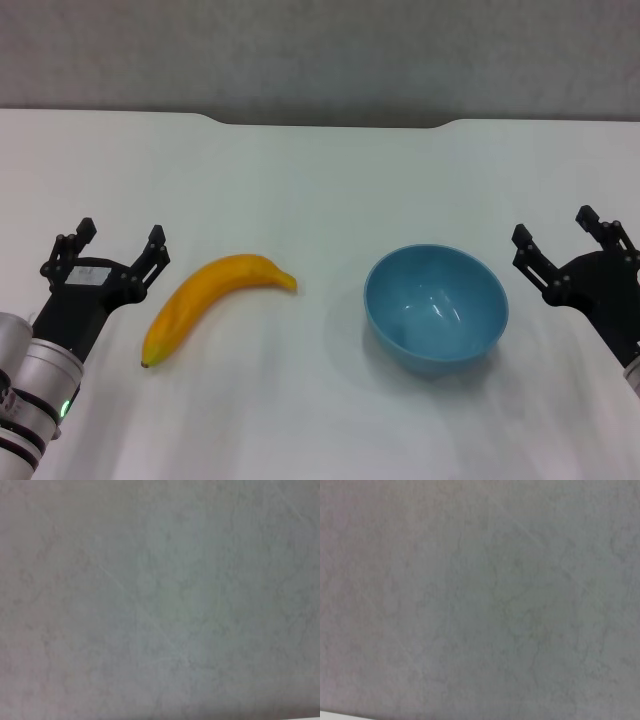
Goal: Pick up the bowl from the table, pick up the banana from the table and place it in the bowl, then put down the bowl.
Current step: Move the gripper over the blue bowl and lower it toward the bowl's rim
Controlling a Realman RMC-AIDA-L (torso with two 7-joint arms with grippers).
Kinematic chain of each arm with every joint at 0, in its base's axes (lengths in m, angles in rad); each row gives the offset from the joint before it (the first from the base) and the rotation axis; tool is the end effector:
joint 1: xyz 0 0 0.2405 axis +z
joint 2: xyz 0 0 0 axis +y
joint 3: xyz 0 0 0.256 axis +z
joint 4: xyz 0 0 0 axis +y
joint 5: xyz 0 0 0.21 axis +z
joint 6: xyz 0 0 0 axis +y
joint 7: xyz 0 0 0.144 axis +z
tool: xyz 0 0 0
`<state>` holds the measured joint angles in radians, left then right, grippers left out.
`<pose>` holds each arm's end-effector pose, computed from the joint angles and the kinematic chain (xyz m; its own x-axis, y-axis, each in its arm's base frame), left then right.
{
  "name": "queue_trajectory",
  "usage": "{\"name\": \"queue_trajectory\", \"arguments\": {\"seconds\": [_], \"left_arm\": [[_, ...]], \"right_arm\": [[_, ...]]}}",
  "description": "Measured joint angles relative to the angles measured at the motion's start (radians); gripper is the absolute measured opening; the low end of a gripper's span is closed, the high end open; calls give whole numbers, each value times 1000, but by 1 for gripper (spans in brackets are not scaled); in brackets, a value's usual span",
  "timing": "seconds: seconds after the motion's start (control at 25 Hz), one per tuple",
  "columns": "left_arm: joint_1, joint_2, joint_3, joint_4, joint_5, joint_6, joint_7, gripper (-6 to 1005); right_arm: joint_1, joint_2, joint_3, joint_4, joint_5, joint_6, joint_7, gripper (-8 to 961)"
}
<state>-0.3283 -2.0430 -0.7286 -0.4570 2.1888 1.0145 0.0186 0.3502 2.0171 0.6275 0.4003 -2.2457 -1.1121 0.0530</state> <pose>-0.3087 0.3172 -0.0455 0.6960 0.0327 0.7173 0.7090 -0.1888 -0.6794 0.3040 0.3111 -0.0440 0.7210 0.0202 -0.6926 -0.6529 -0.3147 -0.6889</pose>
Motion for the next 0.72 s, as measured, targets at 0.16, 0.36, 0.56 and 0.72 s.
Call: {"name": "queue_trajectory", "arguments": {"seconds": [0.16,0.36,0.56,0.72], "left_arm": [[0,-1,0,0,-1,0,0,907],[0,-2,0,0,-1,-6,0,907],[2,-1,0,-3,0,-10,0,906],[18,11,1,-74,18,-68,-1,906]], "right_arm": [[0,1,-2,1,0,0,0,866],[0,2,1,5,0,0,2,866],[-1,1,4,4,0,0,21,866],[-8,-2,5,2,0,1,48,867]]}}
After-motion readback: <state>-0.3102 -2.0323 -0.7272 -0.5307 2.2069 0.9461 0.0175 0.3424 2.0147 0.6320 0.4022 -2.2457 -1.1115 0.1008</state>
